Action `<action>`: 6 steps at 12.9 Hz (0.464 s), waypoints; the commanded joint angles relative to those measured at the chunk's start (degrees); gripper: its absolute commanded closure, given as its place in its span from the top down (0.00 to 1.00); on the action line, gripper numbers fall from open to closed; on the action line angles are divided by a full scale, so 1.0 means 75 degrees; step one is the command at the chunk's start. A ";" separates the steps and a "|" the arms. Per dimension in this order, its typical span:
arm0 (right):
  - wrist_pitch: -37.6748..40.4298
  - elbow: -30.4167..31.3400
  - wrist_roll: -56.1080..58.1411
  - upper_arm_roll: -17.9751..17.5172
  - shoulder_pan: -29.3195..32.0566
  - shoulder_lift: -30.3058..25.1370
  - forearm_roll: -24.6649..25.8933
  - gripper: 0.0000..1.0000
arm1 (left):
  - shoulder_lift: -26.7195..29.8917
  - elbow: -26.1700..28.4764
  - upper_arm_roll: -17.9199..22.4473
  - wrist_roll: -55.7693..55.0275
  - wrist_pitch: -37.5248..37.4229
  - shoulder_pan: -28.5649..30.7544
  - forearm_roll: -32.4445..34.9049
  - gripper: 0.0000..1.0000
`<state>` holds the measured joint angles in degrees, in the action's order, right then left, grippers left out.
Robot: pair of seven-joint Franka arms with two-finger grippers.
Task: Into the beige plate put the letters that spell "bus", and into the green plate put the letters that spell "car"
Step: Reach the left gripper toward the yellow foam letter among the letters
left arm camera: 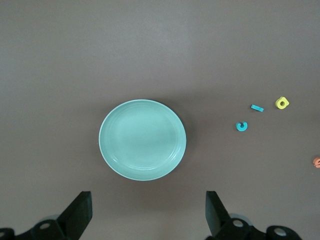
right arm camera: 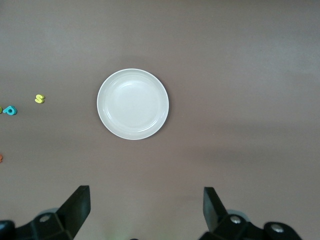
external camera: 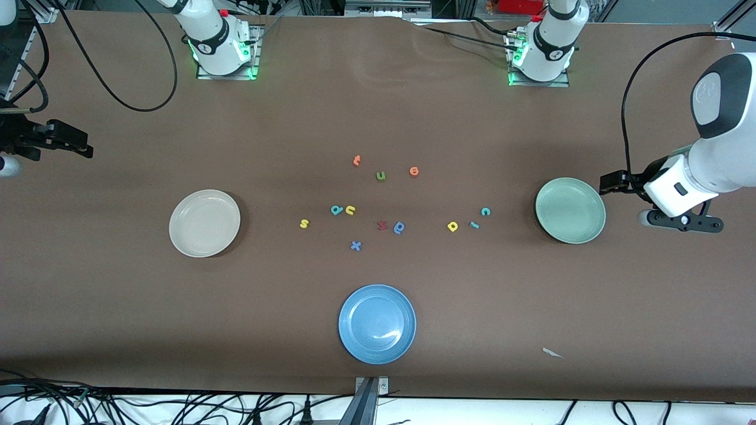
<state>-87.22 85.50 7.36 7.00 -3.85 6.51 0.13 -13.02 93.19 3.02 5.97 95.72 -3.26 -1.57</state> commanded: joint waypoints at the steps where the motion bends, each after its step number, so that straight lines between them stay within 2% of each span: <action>1: 0.0051 -0.0021 -0.0056 -0.0031 0.0068 -0.0059 -0.0135 1.00 | -0.0021 -0.0062 0.0019 -0.0034 0.0000 -0.0092 -0.0166 1.00; 6: 0.0028 -0.0009 -0.0033 -0.0031 0.0079 -0.0059 -0.0123 1.00 | -0.0302 -0.0074 0.0019 -0.0747 0.0128 -0.0443 -0.0236 1.00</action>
<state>-87.25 85.50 7.36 7.03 -3.83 6.51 0.13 -13.88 93.19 2.83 3.26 95.82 -4.67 -1.60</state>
